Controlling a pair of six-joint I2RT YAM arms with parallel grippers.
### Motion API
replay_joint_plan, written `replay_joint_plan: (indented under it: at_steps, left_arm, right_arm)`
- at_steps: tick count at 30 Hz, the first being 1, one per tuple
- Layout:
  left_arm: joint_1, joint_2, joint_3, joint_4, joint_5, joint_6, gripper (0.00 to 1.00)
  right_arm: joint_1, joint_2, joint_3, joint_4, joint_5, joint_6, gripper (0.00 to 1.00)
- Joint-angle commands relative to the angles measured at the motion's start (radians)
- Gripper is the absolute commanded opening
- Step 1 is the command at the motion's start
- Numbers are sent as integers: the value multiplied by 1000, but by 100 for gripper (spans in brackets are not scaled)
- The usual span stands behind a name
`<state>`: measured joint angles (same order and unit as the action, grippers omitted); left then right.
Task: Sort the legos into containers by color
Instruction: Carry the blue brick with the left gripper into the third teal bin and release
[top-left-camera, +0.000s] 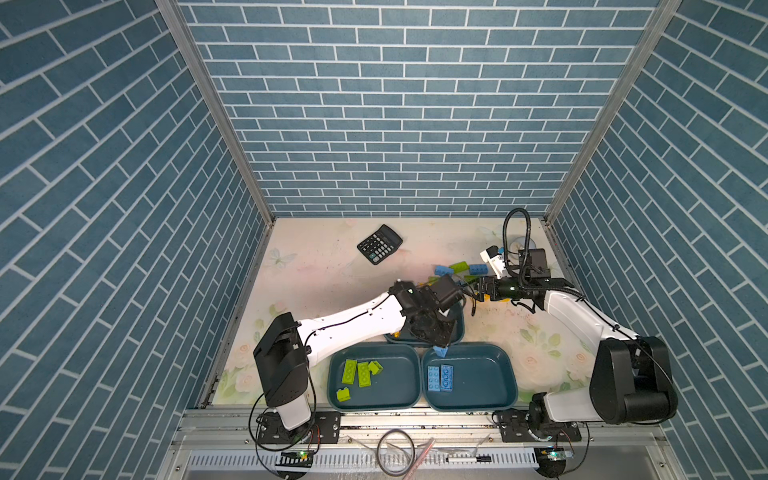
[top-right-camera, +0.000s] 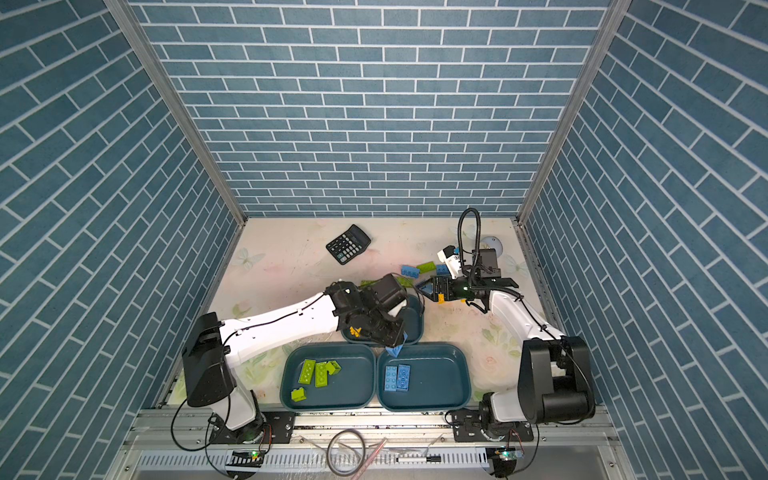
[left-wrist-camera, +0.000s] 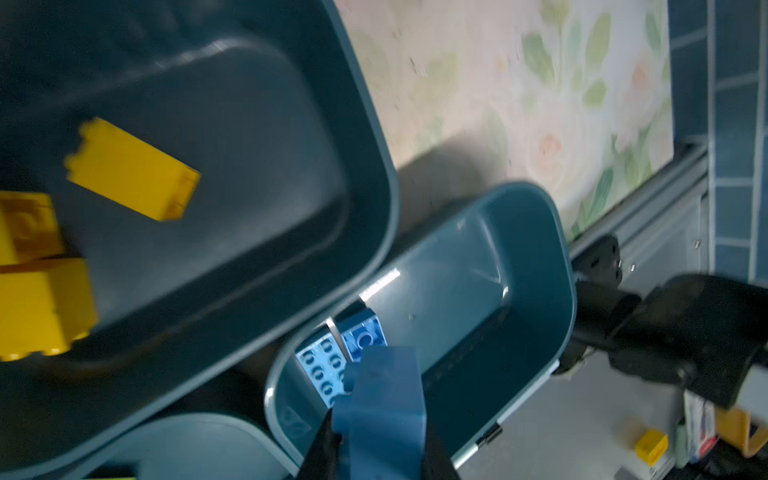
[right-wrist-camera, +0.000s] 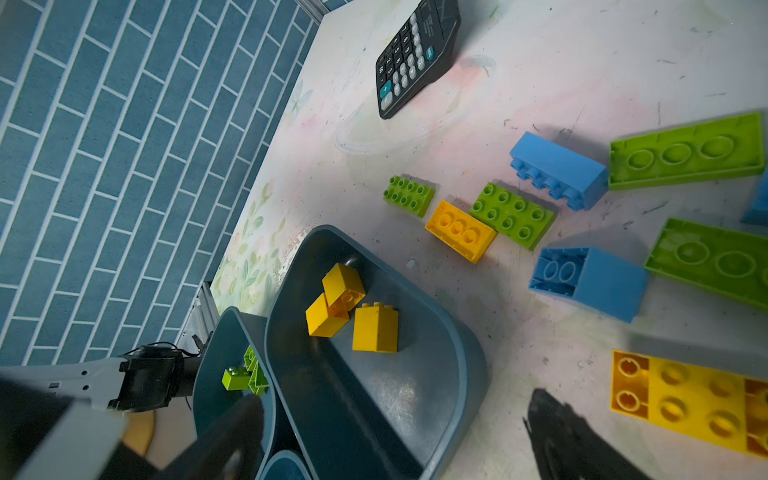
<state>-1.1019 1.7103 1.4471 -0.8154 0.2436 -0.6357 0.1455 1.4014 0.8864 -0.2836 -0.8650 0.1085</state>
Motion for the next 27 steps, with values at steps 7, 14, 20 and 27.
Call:
replay_joint_plan:
  at_steps: [7,14,20,27]
  left_arm:
    - [-130,7,-113,77,59,277,19]
    - [-138,34,-163,112,68,436,19]
    - [-138,44,-206,151,105,469,23]
    - [-129,18,-180,88,115,507,50]
  right_arm:
    - [-3,-66,-55,-17,-15,16,99]
    - [-4,-84,-61,-44,-7,4,99]
    - [-2,-94,-66,-59,0,1,99]
    - [-3,-100,-65,-78,14,-2,99]
